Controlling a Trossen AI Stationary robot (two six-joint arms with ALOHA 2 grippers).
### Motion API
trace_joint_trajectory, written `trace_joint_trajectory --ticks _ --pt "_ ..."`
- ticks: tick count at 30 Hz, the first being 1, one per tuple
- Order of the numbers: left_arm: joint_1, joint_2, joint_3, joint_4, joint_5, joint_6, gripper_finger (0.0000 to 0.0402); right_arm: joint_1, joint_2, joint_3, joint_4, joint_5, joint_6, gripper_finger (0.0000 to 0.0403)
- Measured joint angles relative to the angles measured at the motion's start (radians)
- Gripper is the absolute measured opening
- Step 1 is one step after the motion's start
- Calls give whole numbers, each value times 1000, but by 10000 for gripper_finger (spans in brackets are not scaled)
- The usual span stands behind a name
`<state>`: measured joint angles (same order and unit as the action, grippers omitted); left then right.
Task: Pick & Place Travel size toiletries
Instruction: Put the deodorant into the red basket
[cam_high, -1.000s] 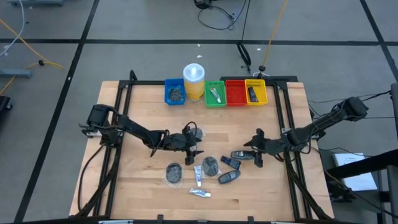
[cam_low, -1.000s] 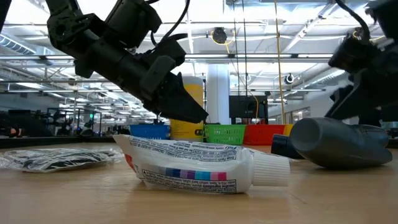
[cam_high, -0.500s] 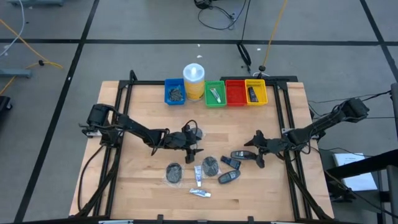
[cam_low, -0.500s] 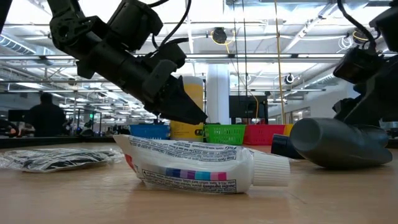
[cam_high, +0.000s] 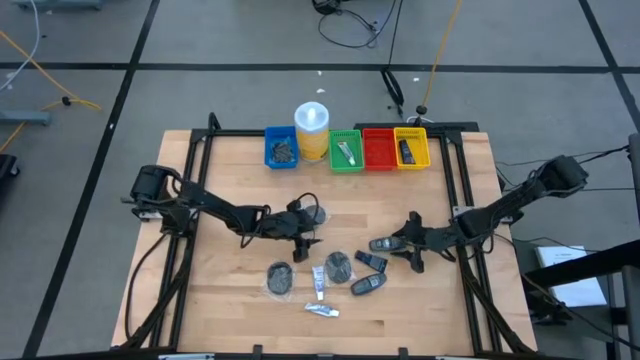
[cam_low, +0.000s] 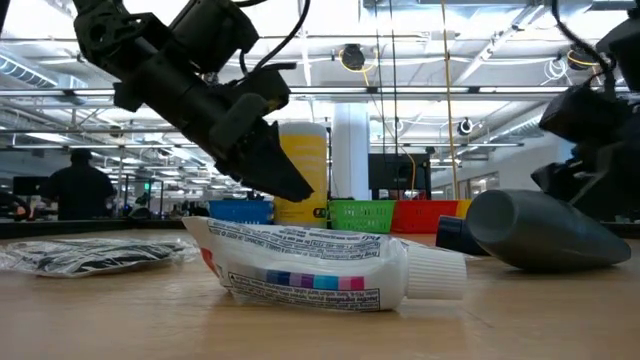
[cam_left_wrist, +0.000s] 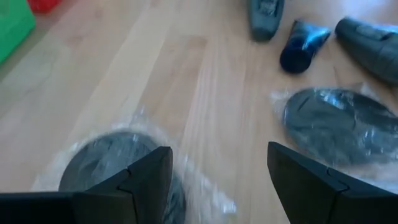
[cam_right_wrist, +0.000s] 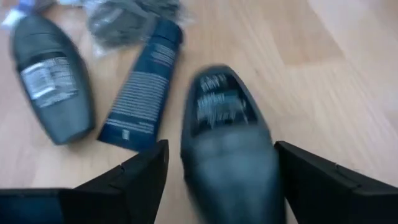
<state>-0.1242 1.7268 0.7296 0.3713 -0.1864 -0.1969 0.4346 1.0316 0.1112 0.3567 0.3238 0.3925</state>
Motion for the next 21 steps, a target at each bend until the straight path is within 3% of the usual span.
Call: trace_joint_trajectory --ticks 4,12,17,21 --pt "-15 -21 0 -63 -11 -21 257 6 59 0 75 42 -95 249" --pt "-67 -22 0 -116 -131 -41 257 6 150 3 151 58 -67 207" --pt "-100 -22 0 -159 -236 -77 257 -16 137 99 160 234 -65 207" --pt "-122 -22 0 -155 -375 -105 257 -132 120 292 -70 343 -42 207"
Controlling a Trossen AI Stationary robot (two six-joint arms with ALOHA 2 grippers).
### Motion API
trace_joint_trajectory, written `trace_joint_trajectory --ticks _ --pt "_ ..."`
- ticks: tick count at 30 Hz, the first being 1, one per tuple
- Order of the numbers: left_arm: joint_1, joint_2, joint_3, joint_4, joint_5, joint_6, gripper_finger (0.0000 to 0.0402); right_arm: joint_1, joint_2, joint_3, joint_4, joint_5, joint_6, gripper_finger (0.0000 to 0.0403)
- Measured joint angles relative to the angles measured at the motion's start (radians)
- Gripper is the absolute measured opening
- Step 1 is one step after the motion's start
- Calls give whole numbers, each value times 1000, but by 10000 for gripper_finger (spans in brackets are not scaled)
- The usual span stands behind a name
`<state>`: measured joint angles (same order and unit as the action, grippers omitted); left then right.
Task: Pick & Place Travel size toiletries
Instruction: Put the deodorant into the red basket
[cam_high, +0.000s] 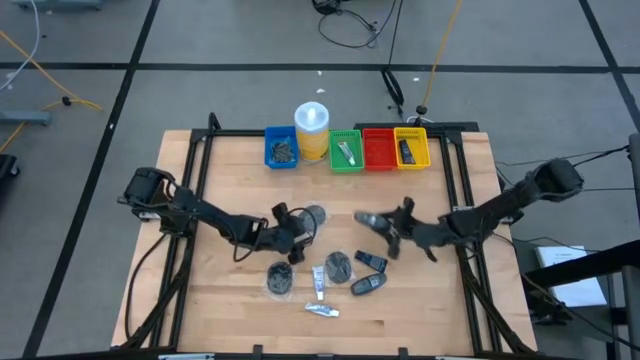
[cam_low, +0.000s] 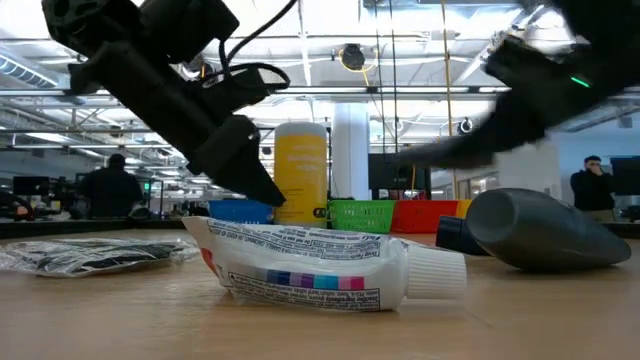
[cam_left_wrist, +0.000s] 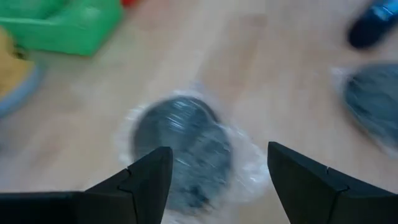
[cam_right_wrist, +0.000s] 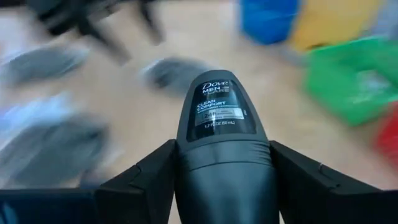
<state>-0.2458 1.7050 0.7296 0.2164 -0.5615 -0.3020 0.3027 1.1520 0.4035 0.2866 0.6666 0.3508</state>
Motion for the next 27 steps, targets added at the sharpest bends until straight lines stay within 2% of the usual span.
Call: trace_joint_trajectory --ticks 2,5,9,13,17,22,27 --pt "-9 0 0 16 -66 -15 257 -96 -4 132 -197 40 99 207" --pt "-20 0 0 21 -107 -23 257 -269 24 310 -496 5 163 207" --pt "-32 0 0 15 -111 -17 257 -505 126 477 -694 -83 163 207" --pt "-46 0 0 15 -112 3 257 -688 261 570 -710 -137 106 213" --pt "-60 0 0 15 -112 10 257 -804 383 632 -671 -183 82 215" --pt "-76 1 0 18 -112 9 257 -878 485 640 -627 -199 106 217" --pt "-83 1 0 20 -118 3 257 -900 544 640 -554 -201 107 220"
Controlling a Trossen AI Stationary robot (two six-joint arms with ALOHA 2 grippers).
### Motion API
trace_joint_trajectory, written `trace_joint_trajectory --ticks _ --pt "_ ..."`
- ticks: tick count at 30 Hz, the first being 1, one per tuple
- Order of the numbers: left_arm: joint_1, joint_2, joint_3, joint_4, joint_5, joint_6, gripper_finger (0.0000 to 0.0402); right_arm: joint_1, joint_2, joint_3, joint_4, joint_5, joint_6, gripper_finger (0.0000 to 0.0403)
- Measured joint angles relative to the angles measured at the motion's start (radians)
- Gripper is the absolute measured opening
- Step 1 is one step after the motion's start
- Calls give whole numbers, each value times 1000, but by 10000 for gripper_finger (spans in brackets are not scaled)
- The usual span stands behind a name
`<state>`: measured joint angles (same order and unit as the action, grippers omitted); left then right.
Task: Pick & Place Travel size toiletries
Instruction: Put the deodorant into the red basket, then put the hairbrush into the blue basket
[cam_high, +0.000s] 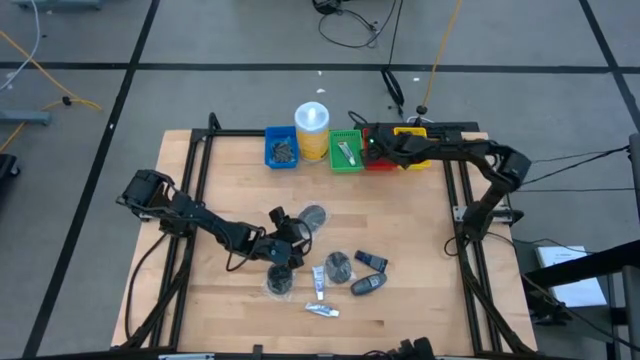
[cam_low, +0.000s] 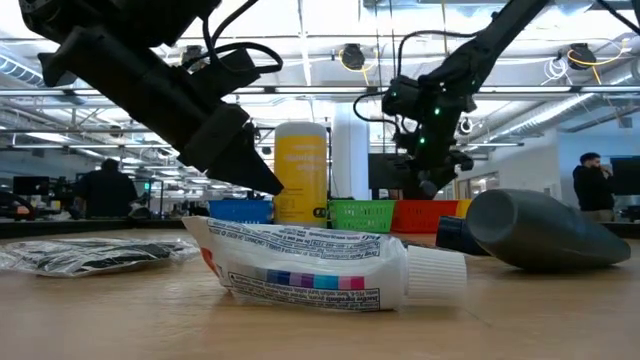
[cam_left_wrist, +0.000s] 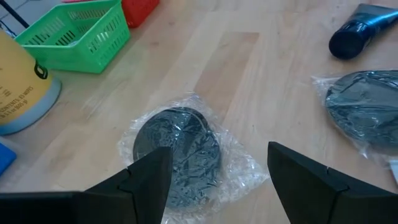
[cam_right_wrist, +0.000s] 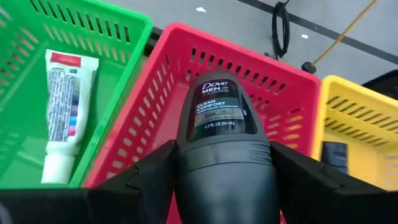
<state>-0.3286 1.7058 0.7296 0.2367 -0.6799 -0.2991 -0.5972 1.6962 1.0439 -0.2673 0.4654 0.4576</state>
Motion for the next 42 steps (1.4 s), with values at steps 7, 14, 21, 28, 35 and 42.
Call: trace_joint_trajectory --ticks 7,14,21,28,35,42 --pt "0 0 0 0 -1 -10 257 -9 44 1 46 -57 -5 229" --pt "0 0 0 1 -1 -11 257 -18 56 1 79 -78 -38 254" --pt "-1 0 0 2 -1 -24 257 -18 -15 0 75 -106 -67 275" --pt "-12 0 0 1 -2 -35 257 75 -189 -36 76 -100 -163 274" --pt "-61 -58 -1 -128 -109 -79 257 393 -340 -306 289 -97 -212 259" --pt "-114 -304 0 -441 -243 -350 257 771 -297 -597 740 -1 -175 250"
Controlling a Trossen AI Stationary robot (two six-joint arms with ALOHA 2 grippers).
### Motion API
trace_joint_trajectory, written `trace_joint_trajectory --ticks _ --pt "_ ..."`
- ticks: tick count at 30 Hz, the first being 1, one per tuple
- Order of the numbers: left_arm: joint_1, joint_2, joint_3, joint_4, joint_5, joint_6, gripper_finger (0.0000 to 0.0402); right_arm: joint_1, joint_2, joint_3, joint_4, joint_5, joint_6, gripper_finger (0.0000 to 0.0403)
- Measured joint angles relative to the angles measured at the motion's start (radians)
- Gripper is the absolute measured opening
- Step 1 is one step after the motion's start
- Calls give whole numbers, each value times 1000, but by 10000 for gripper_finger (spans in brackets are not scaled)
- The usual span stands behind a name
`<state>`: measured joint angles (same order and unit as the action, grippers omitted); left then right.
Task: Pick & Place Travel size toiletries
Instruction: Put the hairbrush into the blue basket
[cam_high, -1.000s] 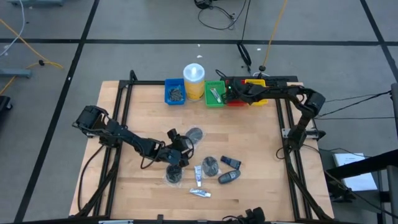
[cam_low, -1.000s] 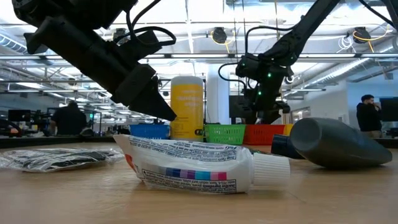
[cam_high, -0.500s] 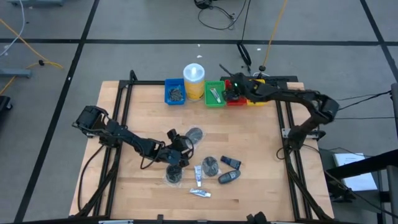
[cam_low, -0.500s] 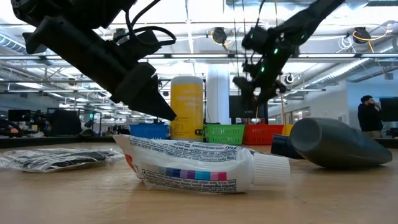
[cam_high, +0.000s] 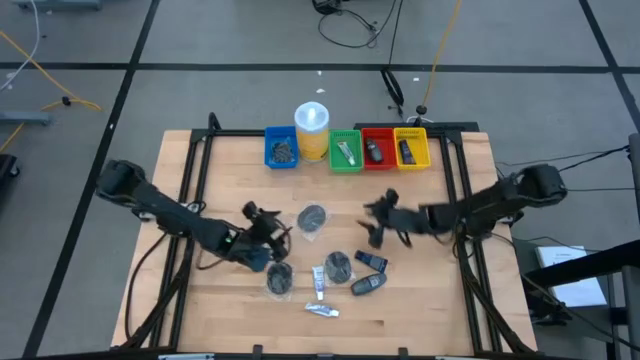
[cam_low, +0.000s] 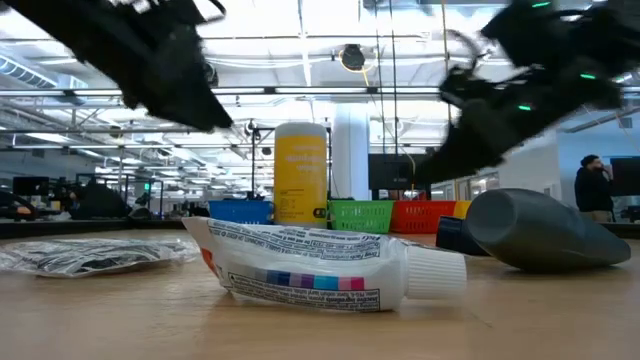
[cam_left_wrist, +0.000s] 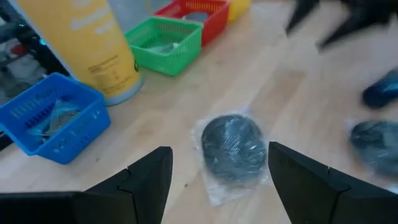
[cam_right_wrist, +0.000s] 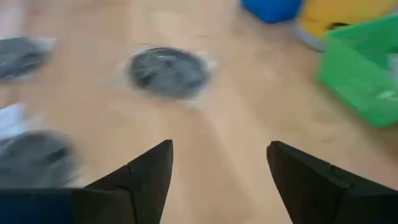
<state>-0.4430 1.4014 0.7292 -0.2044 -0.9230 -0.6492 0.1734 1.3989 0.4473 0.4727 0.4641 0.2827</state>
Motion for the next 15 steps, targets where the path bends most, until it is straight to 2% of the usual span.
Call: trace_joint_trajectory --ticks 3,5,7,9,15 --pt "5 -74 0 -20 55 22 257 130 61 -44 119 93 43 246" --pt "29 -93 0 1 176 124 257 200 110 -57 173 157 74 244" --pt "57 -85 1 36 342 278 257 248 169 -55 231 199 91 242" --pt "87 -46 1 77 451 389 257 280 227 -55 297 227 87 240" --pt "159 140 1 204 626 700 257 298 359 -55 492 242 18 237"
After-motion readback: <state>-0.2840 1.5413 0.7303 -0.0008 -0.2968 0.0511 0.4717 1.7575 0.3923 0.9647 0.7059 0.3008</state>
